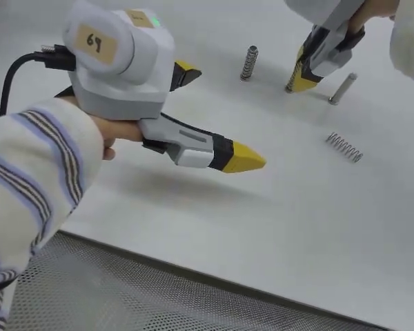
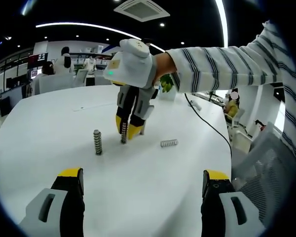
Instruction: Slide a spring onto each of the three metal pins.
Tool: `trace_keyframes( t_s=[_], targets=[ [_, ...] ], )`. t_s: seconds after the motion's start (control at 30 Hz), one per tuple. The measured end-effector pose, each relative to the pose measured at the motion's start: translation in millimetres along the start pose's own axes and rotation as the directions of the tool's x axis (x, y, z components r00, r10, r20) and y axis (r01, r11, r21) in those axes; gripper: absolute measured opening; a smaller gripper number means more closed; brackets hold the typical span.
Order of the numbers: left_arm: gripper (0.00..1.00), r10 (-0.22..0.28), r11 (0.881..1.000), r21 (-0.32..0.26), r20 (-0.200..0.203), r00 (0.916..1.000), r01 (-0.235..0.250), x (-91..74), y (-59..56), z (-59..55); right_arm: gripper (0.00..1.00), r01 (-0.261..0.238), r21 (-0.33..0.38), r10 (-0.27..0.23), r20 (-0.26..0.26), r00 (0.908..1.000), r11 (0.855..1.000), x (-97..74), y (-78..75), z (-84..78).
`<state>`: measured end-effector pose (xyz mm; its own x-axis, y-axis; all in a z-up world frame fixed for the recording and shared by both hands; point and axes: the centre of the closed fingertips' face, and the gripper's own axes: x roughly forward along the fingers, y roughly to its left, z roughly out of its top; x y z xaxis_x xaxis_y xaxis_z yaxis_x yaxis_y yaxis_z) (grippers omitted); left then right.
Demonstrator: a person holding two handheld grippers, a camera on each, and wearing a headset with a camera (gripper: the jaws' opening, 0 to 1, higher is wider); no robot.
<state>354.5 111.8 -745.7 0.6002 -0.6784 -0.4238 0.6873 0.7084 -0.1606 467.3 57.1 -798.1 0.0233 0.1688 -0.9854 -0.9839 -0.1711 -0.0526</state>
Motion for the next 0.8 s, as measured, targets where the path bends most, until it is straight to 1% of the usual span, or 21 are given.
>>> trace_keyframes(
  t_s=[0.07, 0.17, 0.27, 0.47, 0.5, 0.6, 0.73, 0.8],
  targets=[
    [0.98, 0.005, 1.000, 0.009, -0.010, 0.9999, -0.005, -0.2, 0.8, -1.3, 0.18, 0.010, -0.010, -0.010, -0.002, 0.9999, 1.000, -3.4, 0.3, -0.4],
    [0.98, 0.009, 1.000, 0.014, -0.008, 0.9999, -0.009, 0.2, 1.4, -0.9, 0.22, 0.050, -0.017, -0.050, 0.015, 0.9987, 0.999, -8.7, -6.8, 0.7],
    [0.98, 0.006, 1.000, 0.015, -0.007, 1.0000, -0.006, 1.0, -0.5, -0.4, 0.25, 0.058, -0.013, -0.058, 0.025, 0.9980, 0.998, -14.9, -8.1, -1.3],
    [0.98, -0.010, 1.000, 0.016, -0.016, 0.9998, 0.011, 2.9, -5.8, -2.7, 0.25, 0.067, 0.001, -0.067, 0.037, 0.9971, 0.998, -30.0, 1.3, -6.7],
    [0.98, -0.012, 1.000, 0.017, -0.015, 0.9998, 0.013, 3.2, -6.3, -2.3, 0.26, 0.065, 0.007, -0.065, 0.038, 0.9972, 0.998, -32.9, 3.6, -8.0],
    [0.98, -0.020, 1.000, 0.014, -0.015, 0.9997, 0.020, 3.1, -7.6, -1.5, 0.29, 0.065, 0.013, -0.066, 0.040, 0.9970, 0.998, -37.8, 4.1, -11.1],
    [0.98, -0.020, 1.000, 0.014, -0.016, 0.9997, 0.020, 1.6, -6.8, -0.7, 0.29, 0.071, 0.041, -0.073, 0.065, 0.9952, 0.997, -46.5, 9.8, -11.0],
    [0.98, -0.024, 1.000, 0.016, -0.019, 0.9995, 0.024, 1.1, -8.7, -0.1, 0.29, 0.082, 0.050, -0.086, 0.077, 0.9933, 0.995, -51.6, 12.4, -11.0]
  ],
)
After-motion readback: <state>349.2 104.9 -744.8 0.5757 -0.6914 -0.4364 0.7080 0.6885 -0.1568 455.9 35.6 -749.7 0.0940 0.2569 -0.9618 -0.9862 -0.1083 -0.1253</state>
